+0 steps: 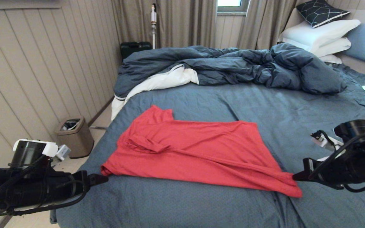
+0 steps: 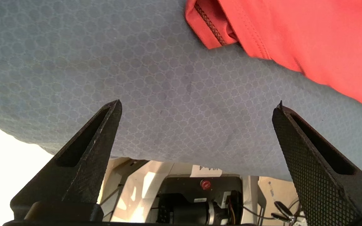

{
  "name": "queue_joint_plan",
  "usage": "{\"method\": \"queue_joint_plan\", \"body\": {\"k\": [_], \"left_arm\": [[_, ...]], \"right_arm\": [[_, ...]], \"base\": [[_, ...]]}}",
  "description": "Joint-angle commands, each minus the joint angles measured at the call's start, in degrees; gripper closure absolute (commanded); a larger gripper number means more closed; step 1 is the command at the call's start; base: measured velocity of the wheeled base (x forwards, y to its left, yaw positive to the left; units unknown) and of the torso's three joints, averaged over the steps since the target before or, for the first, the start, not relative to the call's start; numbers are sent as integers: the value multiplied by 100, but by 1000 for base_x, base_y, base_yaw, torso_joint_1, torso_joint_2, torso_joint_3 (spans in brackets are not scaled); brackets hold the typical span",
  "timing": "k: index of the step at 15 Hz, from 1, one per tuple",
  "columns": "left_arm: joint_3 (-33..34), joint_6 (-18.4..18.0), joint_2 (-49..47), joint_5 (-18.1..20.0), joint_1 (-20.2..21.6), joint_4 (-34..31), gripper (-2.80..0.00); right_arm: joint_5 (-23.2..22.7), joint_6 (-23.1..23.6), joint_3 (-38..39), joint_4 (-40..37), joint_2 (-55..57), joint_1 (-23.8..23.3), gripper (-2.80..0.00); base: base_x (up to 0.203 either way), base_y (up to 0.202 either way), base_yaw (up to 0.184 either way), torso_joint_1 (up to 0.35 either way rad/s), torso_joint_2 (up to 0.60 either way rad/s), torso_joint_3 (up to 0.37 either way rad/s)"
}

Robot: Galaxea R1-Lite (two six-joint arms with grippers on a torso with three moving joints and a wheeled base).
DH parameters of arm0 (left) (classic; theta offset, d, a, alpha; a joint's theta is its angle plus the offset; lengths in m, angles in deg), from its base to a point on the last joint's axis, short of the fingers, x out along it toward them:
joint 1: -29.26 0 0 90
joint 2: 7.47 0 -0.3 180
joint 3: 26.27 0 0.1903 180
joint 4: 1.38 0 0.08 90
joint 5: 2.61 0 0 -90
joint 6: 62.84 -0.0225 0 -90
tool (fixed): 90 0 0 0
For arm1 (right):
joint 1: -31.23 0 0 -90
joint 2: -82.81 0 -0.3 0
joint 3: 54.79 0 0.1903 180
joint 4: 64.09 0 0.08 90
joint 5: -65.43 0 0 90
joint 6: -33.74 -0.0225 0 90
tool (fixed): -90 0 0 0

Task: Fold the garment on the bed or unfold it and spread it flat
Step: Fold the red T-shirt

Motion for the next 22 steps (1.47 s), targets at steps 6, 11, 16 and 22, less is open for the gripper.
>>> {"method": "queue_joint_plan", "body": {"k": [6,11,16,22], "left_arm": [[94,-70,201,5,15,-34,0],[402,-362,607,-23,17,14,0],[911,-1108,1034,-63,437,33,0],[1713,-1470,1599,-63,563,342,0]], "right_arm": [[-23,-7,-11,-7,-95,188,0],[-18,1,41,-7,-157,143,0],[18,3,24,-7,-131,170,0],[149,187,68,-59,-304,214,0]], "base": [[0,0,0,0,0,0],[0,0,0,0,0,0],[0,0,0,0,0,0],[0,0,0,0,0,0]]}}
